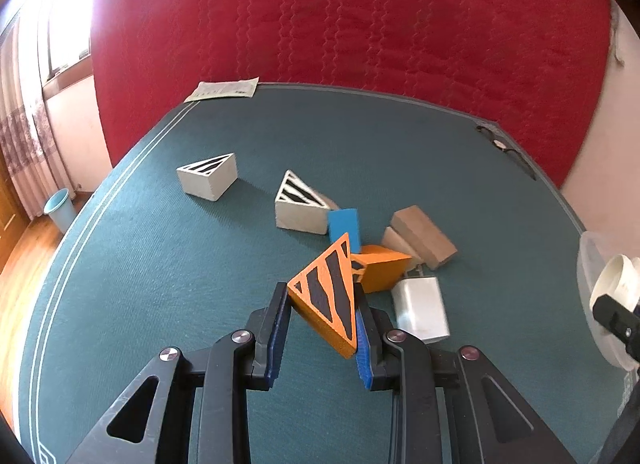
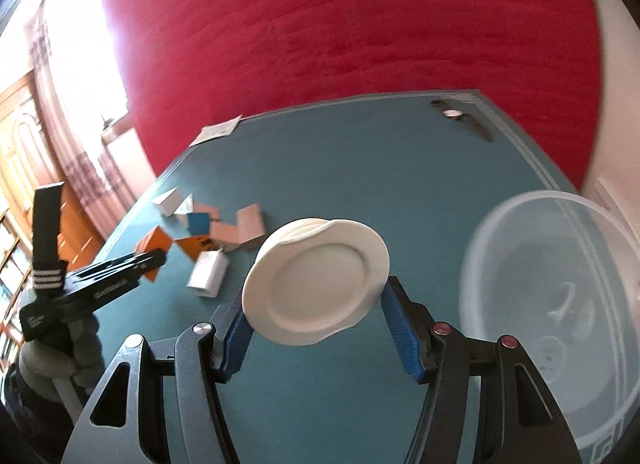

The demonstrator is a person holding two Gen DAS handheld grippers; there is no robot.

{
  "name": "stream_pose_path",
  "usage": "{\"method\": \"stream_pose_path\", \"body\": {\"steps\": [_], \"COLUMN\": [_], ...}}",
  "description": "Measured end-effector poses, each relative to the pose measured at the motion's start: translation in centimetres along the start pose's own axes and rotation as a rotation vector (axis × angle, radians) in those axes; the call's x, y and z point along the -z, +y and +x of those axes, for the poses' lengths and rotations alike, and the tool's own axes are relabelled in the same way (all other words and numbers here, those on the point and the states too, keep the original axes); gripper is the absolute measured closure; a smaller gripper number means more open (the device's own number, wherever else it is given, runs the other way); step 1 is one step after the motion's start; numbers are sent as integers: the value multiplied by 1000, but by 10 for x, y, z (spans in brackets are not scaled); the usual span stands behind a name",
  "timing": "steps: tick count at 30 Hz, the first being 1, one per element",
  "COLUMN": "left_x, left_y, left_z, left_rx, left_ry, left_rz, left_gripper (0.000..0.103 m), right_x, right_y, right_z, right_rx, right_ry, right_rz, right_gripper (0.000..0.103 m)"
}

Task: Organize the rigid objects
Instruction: 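Carry the plate with the right gripper and lower it into the clear bowl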

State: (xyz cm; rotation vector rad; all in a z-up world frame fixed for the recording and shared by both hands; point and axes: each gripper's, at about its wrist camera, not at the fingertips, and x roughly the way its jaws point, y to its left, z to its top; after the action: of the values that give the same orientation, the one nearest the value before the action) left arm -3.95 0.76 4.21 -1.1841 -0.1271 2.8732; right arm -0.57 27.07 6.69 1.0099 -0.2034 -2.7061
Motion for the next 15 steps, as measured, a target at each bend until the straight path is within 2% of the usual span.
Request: {"method": "stream_pose_path", "body": {"steps": [15], "left_x": [5], "left_y": [-21], "left_z": [-18], "left_rx": [47], "left_ry": [-19], "left_rz": [39], "left_gripper": [73], "right_x": [2], "right_y": [-59], "right_z": [-36], "right_rx": [161], "right_ry": [-65], "right_rz": [113], "right_gripper": [41]}}
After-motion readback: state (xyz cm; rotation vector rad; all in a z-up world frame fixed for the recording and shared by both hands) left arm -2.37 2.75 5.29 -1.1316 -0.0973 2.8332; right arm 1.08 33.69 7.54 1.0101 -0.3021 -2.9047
